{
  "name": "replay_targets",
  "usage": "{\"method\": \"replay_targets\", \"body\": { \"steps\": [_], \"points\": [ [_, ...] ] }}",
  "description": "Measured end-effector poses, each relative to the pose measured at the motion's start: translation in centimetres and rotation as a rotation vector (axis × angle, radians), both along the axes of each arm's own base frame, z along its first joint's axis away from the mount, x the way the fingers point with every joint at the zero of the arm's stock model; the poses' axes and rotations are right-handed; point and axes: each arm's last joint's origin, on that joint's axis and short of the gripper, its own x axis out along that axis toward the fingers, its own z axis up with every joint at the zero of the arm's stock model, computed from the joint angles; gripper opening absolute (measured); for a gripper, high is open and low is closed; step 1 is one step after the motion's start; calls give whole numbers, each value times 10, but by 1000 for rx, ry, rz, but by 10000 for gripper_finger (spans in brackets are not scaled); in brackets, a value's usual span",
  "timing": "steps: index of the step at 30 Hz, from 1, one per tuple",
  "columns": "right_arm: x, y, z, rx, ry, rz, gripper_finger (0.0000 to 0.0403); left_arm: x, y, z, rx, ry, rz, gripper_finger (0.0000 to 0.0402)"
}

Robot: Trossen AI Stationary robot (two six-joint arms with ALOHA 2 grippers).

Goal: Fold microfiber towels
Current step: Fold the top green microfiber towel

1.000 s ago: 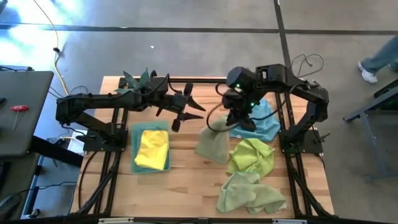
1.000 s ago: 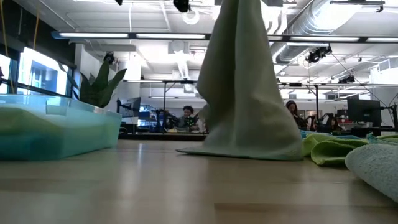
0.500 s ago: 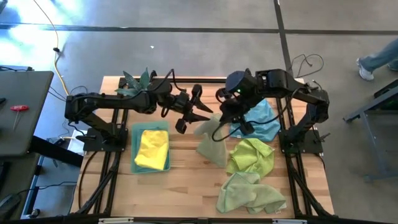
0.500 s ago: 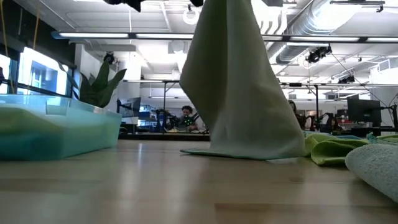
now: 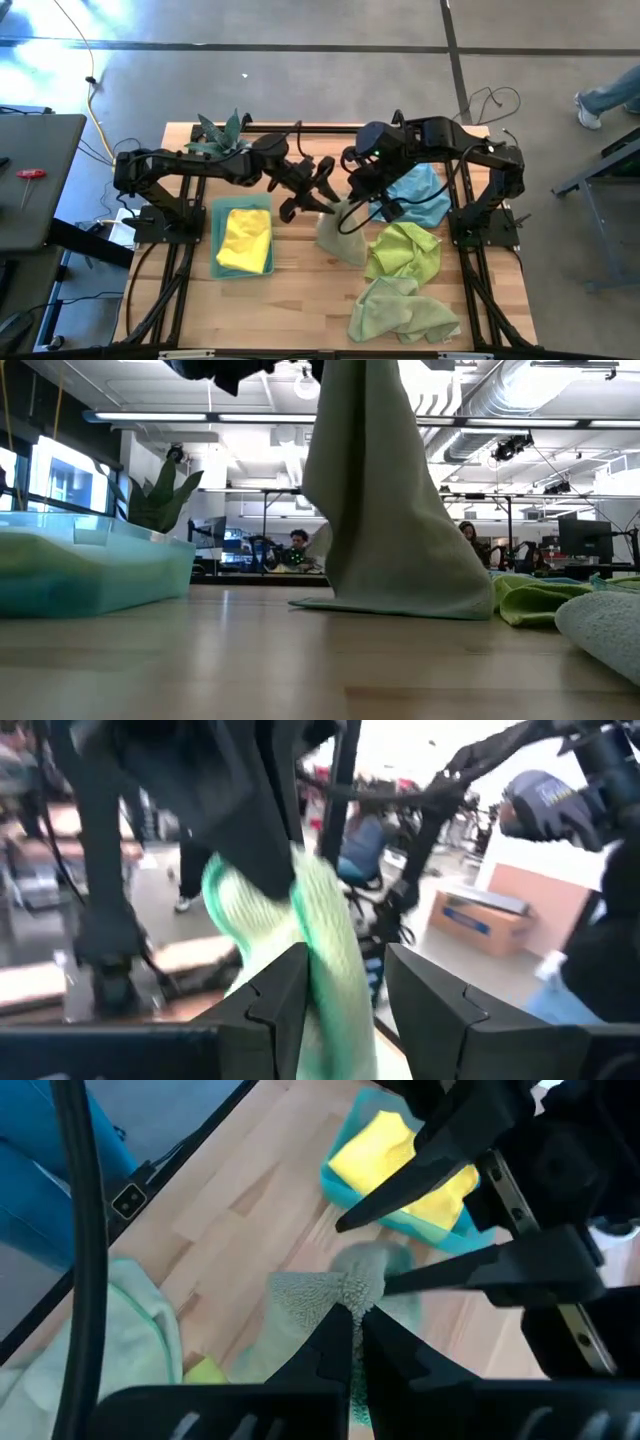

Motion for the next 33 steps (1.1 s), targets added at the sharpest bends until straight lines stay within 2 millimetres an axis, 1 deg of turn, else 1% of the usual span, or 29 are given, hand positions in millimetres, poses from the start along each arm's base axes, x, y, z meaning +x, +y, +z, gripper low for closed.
{"method": "replay_targets", "body": {
  "steps": [6, 12, 20, 24, 33],
  "points": [
    [-4, 3, 0, 34, 36, -33, 0, -5, 6, -12, -53, 150, -51, 124],
    [-4, 3, 0, -5, 42, -69, 0, -8, 1, -27, -40, 273, -70, 124],
    [-4, 3, 0, -3, 43, -70, 0, -7, -7, -30, -11, 289, -90, 124],
    [-4, 3, 0, -16, 42, -80, 0, -8, -7, -33, 10, 305, -86, 124],
    [-7, 1, 3, -52, 24, -110, 0, -13, -9, -51, 88, 452, -23, 124]
  ]
}}
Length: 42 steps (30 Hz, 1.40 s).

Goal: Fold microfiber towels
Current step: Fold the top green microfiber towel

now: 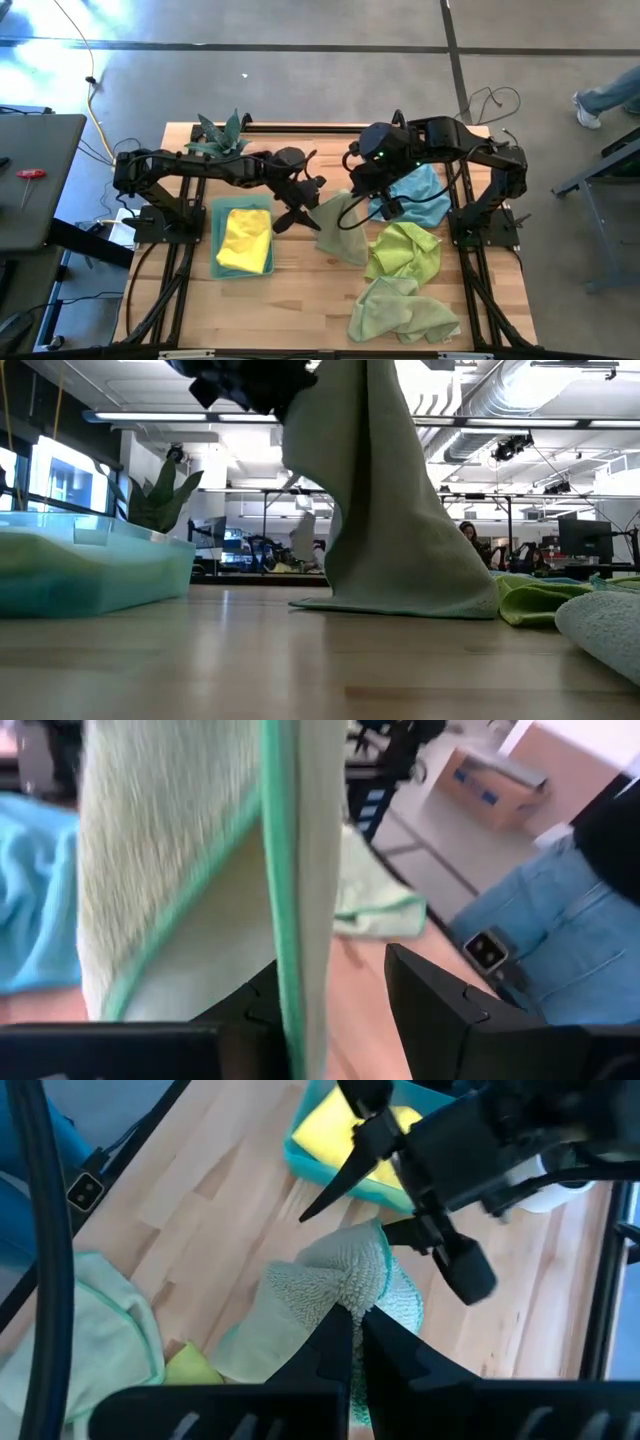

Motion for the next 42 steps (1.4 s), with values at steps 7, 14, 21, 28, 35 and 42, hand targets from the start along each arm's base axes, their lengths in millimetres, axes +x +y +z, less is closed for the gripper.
{"method": "replay_targets", "body": {
  "steps": [7, 14, 21, 28, 35, 42],
  "points": [
    [-4, 0, 6, 15, -35, -28, 0, -2, 0, -6, 59, 82, 87, 110],
    [-4, 0, 4, 100, 7, -139, 3, -3, -3, -7, 43, 142, 171, 9],
    [-8, -2, 1, 154, 82, -349, 46, -14, -16, 4, -19, 191, 170, 3],
    [-9, -3, 0, 162, 89, -378, 124, -27, -17, 18, -10, 205, 244, 1],
    [0, -7, -2, 150, 50, -481, 158, -39, -18, 57, -42, 308, 244, 0],
    [36, -6, -16, 41, -33, -223, 161, -53, -26, 110, -125, 349, 141, 0]
  ]
}}
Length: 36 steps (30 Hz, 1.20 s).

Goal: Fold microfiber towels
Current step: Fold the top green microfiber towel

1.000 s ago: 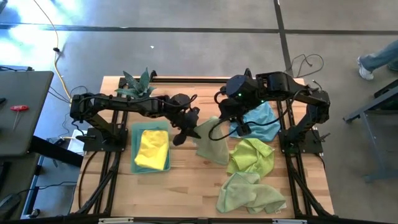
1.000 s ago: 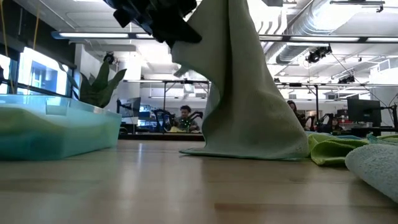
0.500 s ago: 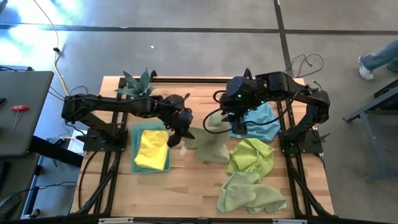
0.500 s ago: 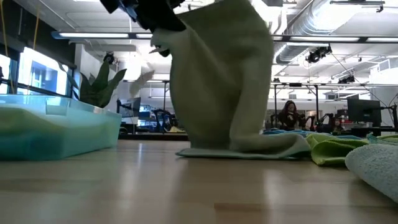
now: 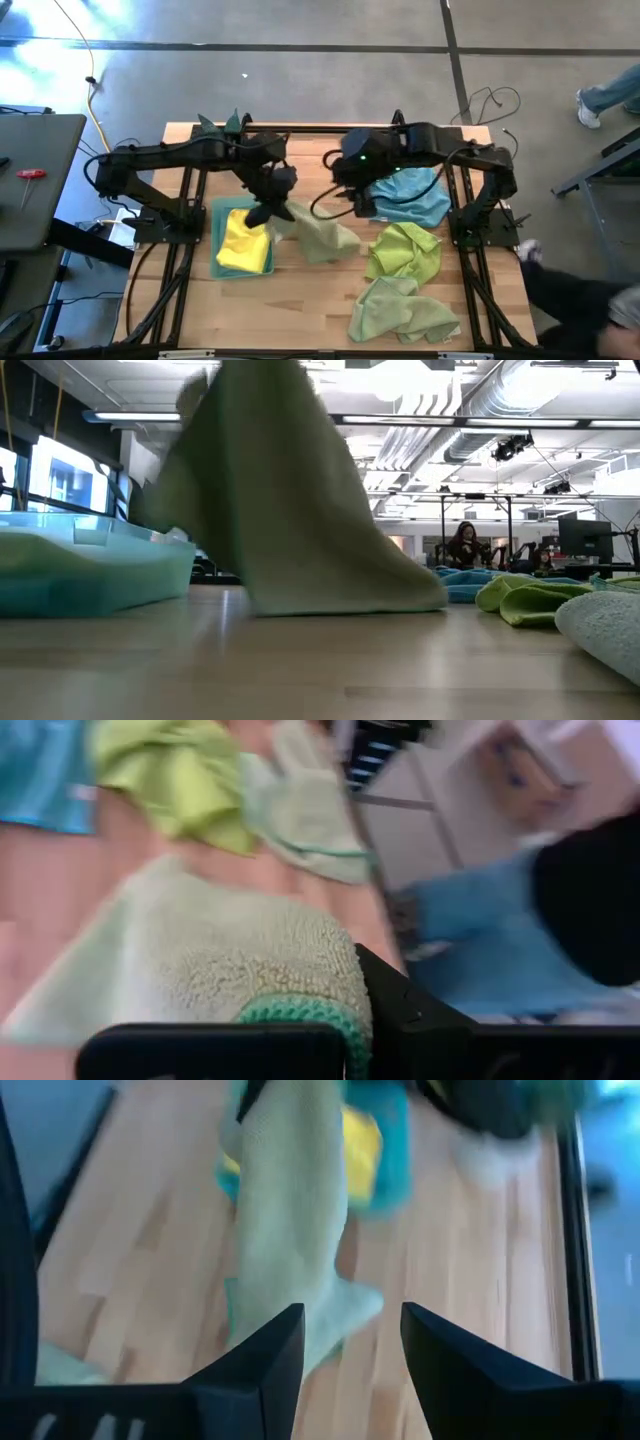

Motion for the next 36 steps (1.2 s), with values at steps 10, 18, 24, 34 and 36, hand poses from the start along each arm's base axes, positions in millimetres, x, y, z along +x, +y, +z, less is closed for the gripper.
{"method": "replay_targets", "body": {
  "steps": [10, 18, 24, 34, 36],
  "points": [
    [48, -26, 0, 98, -320, 246, 161, -38, -13, 23, -175, 240, -136, 0],
    [88, -41, -33, 223, -381, 412, 161, -41, -28, 44, -208, 221, -168, 0],
    [113, -44, -47, 354, -502, 603, 161, -43, -42, 56, -258, 176, -265, 0],
    [145, -39, -85, 504, -525, 778, 161, -39, -46, 58, -347, 246, -177, 0],
    [148, -40, -88, 542, -534, 822, 161, -35, -49, 60, -432, 254, -205, 0]
  ]
}}
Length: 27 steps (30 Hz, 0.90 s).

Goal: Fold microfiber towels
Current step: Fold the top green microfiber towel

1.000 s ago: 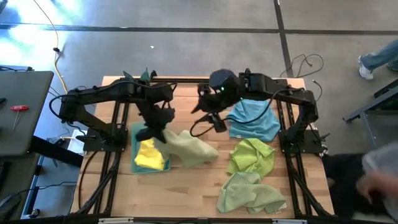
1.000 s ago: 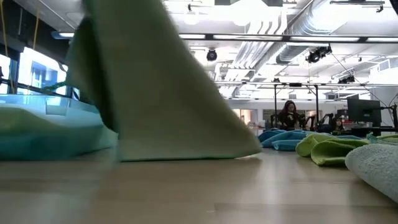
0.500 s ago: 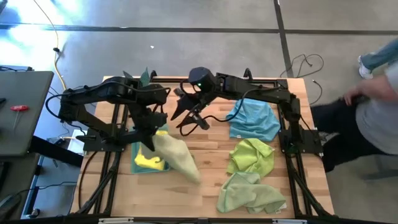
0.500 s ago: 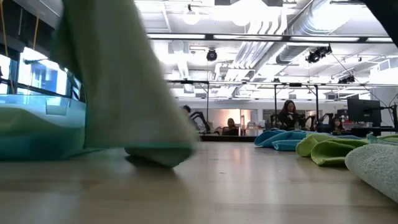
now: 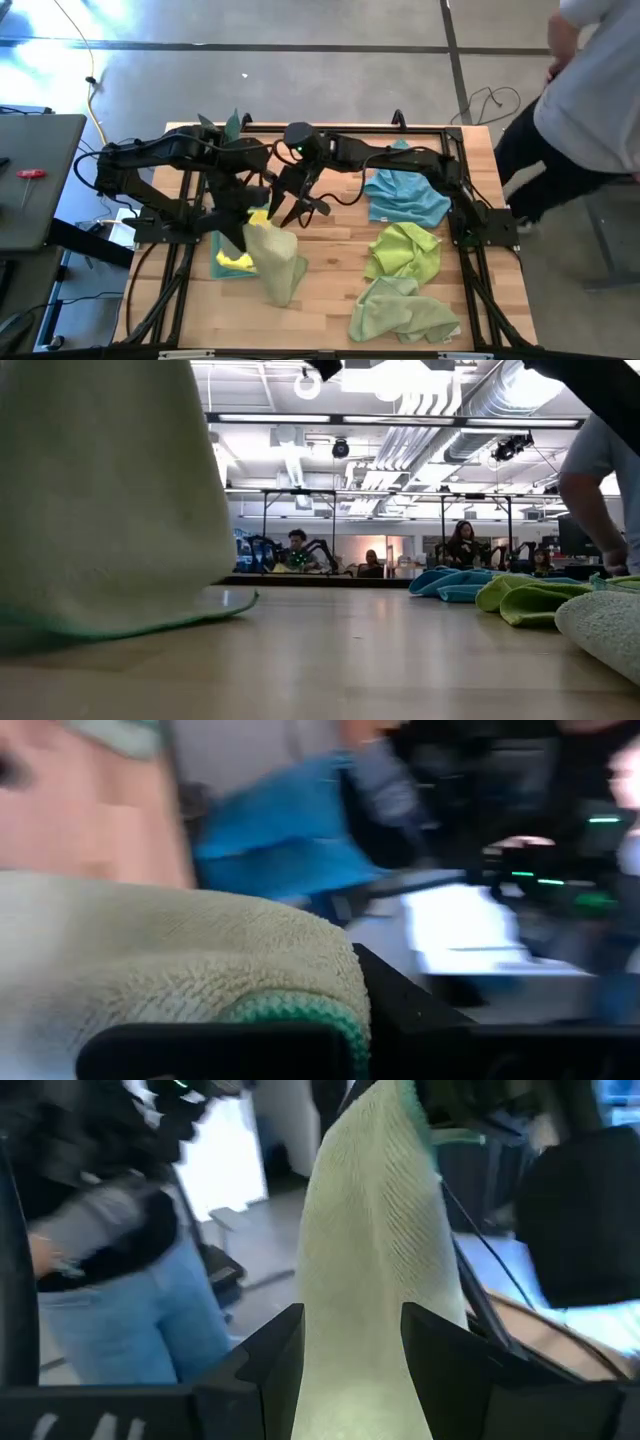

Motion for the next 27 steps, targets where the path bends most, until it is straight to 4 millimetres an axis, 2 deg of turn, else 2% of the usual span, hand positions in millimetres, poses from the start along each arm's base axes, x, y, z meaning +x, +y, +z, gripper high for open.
{"method": "replay_targets", "body": {
  "steps": [5, 10, 16, 20, 27],
  "points": [
    [6, 0, -8, 32, -44, 116, 161, 5, -6, 9, -214, 14, -75, 0],
    [4, -3, -10, 48, -22, 147, 161, 9, -1, 12, -281, 57, -46, 0],
    [-1, -29, -16, 68, 58, 89, 161, 8, -1, 13, -344, 137, -42, 0],
    [0, -36, -13, 43, 18, 37, 161, 16, -1, 16, -346, 65, -64, 0],
    [3, -24, -9, 32, -52, 84, 161, 44, 6, 18, -343, -97, -93, 0]
  ]
}}
